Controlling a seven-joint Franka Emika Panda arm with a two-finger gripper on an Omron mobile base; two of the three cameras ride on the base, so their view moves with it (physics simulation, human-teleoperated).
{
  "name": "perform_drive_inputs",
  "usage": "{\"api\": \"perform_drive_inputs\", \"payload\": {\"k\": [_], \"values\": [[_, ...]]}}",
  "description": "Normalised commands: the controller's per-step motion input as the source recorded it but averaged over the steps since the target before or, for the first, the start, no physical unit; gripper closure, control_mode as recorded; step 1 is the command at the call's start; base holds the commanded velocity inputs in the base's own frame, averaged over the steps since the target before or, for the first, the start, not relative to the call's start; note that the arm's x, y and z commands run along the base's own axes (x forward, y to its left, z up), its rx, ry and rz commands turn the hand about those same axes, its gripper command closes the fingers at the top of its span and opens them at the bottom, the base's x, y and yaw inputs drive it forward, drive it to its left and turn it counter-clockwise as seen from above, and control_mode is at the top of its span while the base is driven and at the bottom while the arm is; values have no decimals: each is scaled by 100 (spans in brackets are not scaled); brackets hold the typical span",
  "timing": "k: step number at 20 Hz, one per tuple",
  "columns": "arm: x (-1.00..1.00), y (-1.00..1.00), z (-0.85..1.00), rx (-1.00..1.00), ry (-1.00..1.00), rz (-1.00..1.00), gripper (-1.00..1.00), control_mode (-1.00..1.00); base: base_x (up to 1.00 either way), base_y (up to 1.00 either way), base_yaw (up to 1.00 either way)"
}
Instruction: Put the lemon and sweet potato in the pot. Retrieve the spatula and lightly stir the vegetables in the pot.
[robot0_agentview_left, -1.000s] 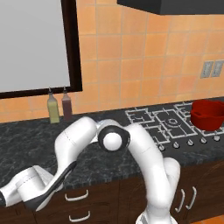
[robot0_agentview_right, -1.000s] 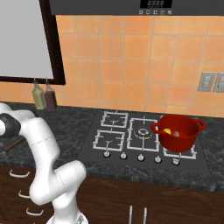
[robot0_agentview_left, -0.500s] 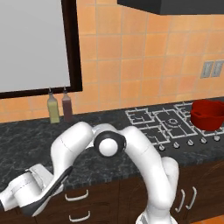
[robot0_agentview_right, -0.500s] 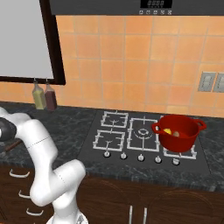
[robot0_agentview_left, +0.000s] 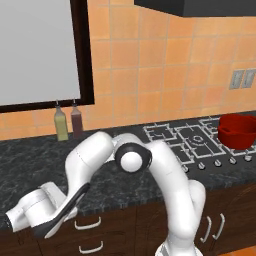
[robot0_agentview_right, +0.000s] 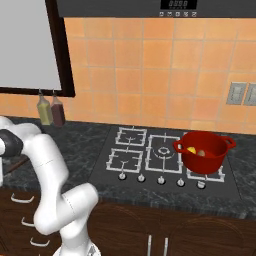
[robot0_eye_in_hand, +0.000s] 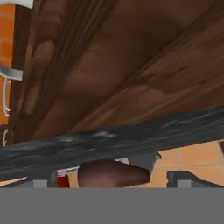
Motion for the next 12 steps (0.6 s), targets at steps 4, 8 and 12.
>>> {"api": "perform_drive_inputs", "payload": {"k": [4,8,12], "values": [[38,-2,-21,6,1,2,-100,-100,0,0,0],[43,0,-54,0,9,0,-100,-100,0,0,0],[23,-6,-55,0,12,0,100,-100,0,0,0]]}}
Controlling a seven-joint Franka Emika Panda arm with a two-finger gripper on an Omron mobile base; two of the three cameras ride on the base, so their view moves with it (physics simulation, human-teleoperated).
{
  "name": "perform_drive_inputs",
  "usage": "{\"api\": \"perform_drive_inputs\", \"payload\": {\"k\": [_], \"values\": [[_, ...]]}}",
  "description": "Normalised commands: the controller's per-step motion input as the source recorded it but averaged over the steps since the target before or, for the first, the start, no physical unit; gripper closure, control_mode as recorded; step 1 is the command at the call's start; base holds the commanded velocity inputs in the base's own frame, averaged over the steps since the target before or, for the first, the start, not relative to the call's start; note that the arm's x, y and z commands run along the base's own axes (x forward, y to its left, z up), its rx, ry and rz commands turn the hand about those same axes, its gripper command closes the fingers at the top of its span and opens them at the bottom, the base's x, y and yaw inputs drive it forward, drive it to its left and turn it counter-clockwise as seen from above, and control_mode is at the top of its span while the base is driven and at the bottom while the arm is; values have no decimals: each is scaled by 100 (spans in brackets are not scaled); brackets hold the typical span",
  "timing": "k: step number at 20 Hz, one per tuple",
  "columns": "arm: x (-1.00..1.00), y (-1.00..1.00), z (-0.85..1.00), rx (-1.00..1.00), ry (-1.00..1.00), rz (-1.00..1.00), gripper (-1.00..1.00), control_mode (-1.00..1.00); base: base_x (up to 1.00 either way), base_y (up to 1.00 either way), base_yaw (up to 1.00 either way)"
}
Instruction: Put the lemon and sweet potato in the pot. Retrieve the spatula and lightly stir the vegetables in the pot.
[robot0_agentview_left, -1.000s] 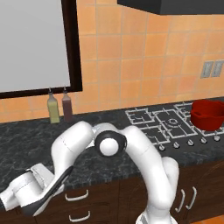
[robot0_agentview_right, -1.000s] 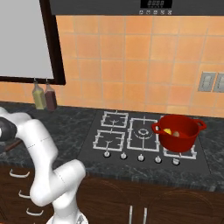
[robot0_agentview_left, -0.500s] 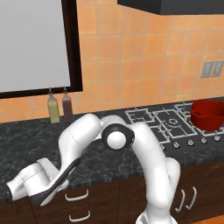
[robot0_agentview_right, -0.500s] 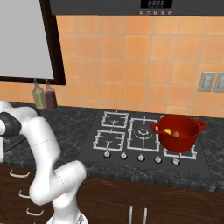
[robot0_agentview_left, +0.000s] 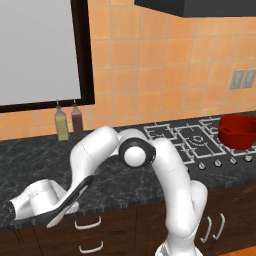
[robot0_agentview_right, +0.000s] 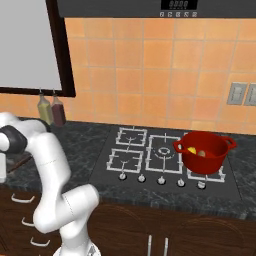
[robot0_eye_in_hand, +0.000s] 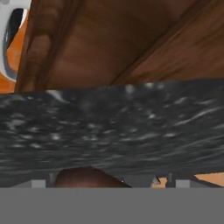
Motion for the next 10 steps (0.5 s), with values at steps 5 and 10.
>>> {"api": "perform_drive_inputs", "payload": {"k": [5,10], "values": [[4,-18,-22,0,7,0,100,-100,0,0,0],[-5,-20,9,7,0,0,100,-100,0,0,0]]}}
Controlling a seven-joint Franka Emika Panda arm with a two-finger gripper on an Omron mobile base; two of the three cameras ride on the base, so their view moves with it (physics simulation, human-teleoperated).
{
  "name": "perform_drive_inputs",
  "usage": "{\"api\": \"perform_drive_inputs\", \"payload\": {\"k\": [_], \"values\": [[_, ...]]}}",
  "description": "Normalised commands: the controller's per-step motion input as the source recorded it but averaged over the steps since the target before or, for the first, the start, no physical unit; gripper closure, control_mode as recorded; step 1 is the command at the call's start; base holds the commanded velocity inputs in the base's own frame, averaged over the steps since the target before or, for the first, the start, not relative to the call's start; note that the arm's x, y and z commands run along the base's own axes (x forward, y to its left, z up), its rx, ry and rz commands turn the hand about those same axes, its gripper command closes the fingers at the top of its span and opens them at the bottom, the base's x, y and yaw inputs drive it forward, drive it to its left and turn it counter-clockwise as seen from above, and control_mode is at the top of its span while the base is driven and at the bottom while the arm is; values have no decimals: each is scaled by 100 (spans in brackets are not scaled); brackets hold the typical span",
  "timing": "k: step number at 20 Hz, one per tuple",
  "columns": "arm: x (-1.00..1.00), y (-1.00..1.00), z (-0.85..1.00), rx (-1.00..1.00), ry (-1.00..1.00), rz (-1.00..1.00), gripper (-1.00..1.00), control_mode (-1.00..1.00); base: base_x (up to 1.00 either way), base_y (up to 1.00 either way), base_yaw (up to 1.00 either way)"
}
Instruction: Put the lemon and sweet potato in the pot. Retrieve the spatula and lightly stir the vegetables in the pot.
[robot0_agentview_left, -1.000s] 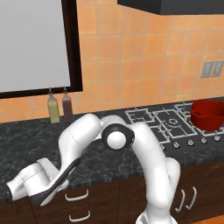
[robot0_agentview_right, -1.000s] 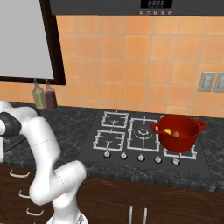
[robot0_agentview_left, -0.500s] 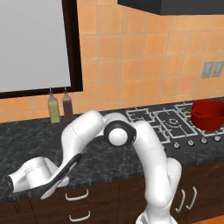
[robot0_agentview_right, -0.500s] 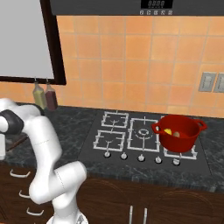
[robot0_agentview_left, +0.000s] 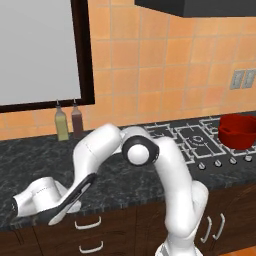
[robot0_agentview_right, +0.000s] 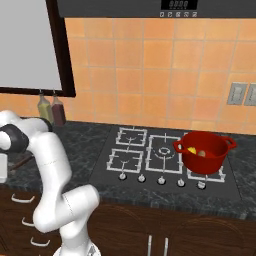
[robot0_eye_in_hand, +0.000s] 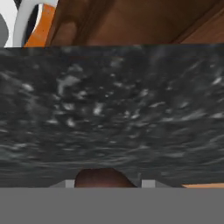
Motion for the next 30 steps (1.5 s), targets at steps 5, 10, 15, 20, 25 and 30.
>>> {"api": "perform_drive_inputs", "payload": {"k": [5,10,15,20,25,30], "values": [[-27,0,84,21,-1,0,100,-100,0,0,0],[-28,-11,100,37,0,-16,100,-100,0,0,0],[-1,-50,100,42,0,-39,100,-100,0,0,0],[0,-70,100,38,0,-48,100,-100,0,0,0],[0,-97,100,42,-5,-37,100,-100,0,0,0],[5,-97,83,35,-17,-33,100,-100,0,0,0]]}}
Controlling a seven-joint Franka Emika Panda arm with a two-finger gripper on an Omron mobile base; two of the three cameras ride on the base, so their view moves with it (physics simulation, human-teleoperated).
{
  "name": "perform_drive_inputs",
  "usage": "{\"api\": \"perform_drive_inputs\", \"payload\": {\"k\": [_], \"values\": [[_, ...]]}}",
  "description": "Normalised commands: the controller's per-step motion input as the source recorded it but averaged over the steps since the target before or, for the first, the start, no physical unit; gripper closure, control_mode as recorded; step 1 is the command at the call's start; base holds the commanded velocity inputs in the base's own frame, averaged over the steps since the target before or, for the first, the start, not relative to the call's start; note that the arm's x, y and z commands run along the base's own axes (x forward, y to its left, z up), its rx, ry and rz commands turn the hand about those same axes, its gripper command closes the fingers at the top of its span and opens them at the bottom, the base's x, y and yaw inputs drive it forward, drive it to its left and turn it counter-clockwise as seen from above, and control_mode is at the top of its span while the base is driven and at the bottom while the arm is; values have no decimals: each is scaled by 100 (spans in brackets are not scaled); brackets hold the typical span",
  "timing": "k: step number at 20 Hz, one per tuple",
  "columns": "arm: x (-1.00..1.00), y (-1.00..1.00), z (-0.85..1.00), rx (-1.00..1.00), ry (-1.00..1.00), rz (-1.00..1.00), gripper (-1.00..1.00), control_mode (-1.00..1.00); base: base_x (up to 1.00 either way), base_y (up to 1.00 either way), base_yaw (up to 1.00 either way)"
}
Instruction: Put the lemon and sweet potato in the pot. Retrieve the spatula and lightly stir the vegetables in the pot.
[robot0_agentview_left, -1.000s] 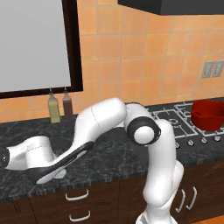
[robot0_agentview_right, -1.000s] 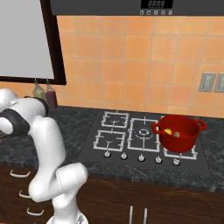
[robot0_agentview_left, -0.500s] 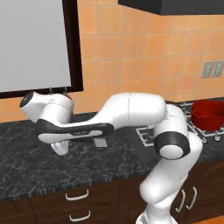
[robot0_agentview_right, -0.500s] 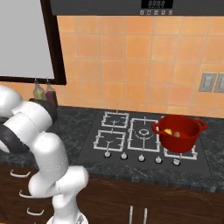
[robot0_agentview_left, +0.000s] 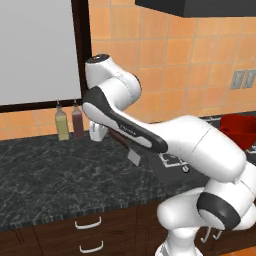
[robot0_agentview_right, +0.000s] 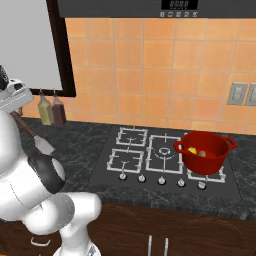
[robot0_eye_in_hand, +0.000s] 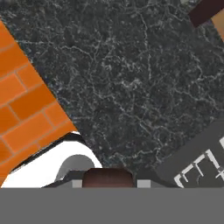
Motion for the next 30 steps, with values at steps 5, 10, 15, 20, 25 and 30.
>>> {"api": "perform_drive_inputs", "payload": {"k": [5,10,15,20,25,30], "values": [[4,-93,60,30,-18,-38,100,-100,0,0,0],[0,-84,29,25,-19,-42,100,-100,0,0,0],[0,-79,5,16,-17,-41,100,-100,0,0,0],[-1,-12,0,3,-3,-7,100,100,-5,-52,-30],[0,0,0,0,0,0,100,100,0,-100,-30],[0,0,0,0,0,0,100,100,34,-100,-12]]}}
